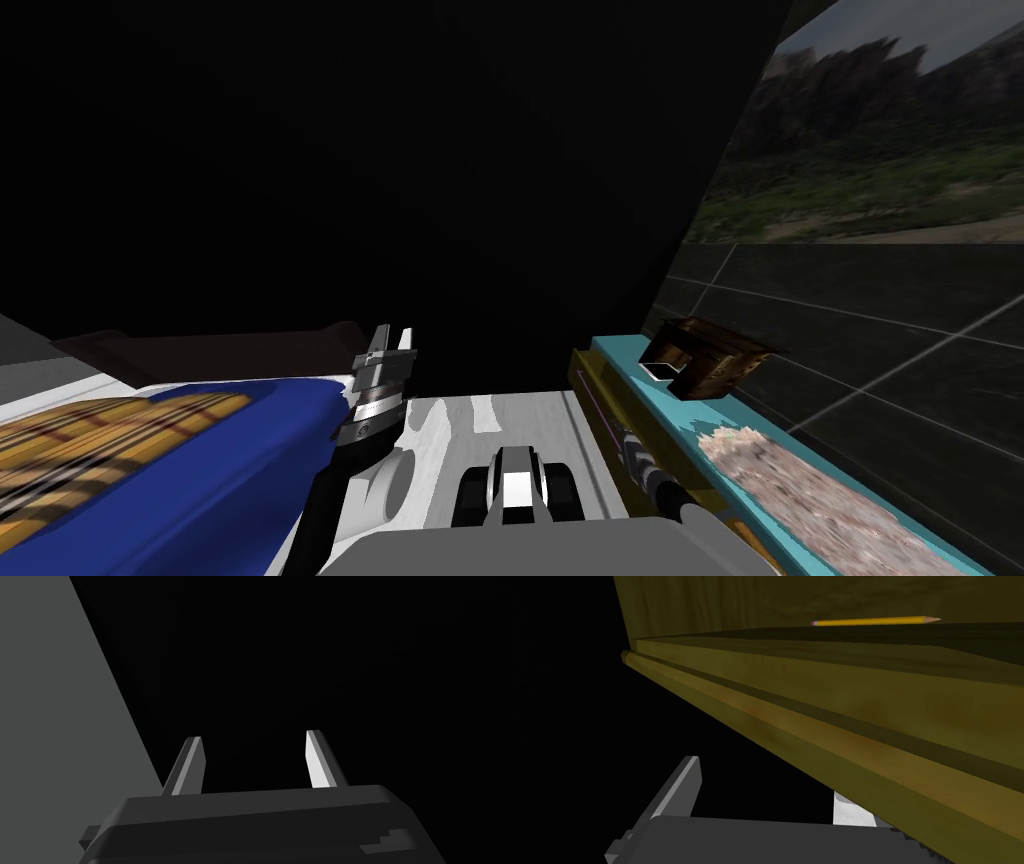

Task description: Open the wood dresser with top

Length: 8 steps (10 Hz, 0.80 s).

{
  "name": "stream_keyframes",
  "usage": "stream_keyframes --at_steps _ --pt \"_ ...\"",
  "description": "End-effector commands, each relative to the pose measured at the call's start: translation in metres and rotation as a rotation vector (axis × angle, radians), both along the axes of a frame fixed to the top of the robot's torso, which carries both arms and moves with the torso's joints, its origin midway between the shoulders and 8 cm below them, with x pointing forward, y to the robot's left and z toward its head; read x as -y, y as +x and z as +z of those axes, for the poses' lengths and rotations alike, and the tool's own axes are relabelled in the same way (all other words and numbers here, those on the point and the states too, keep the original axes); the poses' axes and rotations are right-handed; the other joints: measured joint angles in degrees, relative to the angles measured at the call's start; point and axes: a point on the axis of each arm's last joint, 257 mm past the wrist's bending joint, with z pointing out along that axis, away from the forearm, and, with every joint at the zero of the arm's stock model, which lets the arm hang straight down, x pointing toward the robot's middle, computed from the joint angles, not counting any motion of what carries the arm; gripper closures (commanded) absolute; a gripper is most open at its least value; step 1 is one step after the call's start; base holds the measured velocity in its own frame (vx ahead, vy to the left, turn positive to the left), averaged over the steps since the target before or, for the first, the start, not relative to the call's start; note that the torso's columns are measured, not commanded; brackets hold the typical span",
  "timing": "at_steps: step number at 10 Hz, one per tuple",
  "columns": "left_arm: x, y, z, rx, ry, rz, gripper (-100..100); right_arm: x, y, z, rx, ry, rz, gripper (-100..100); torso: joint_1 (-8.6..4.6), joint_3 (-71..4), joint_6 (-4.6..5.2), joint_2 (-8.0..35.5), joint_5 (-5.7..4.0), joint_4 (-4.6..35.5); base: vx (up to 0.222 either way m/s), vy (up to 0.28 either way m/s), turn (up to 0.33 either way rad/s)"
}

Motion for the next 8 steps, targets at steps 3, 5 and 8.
stream_keyframes --at_steps 3,5,8 --pt "0.0000 0.0000 0.0000 0.000 0.000 0.000 0 0.0125 -0.0004 0.0123 -0.002 0.005 0.022 0 -0.26 0.0 0.01 0.1 -0.05 0.0 0.015 0.053 -0.029" --pt "0.0000 0.0000 0.0000 0.000 0.000 0.000 0 0.0124 -0.0003 0.0122 -0.001 0.005 0.022 0 -0.20 0.0 0.01 0.1 -0.06 0.0 0.000 0.000 0.000" --pt "0.0000 0.0000 0.0000 0.000 0.000 0.000 0 0.0124 -0.0003 0.0122 -0.001 0.005 0.022 0 -0.06 0.0 0.01 0.0 -0.01 0.0 0.000 0.000 0.000"
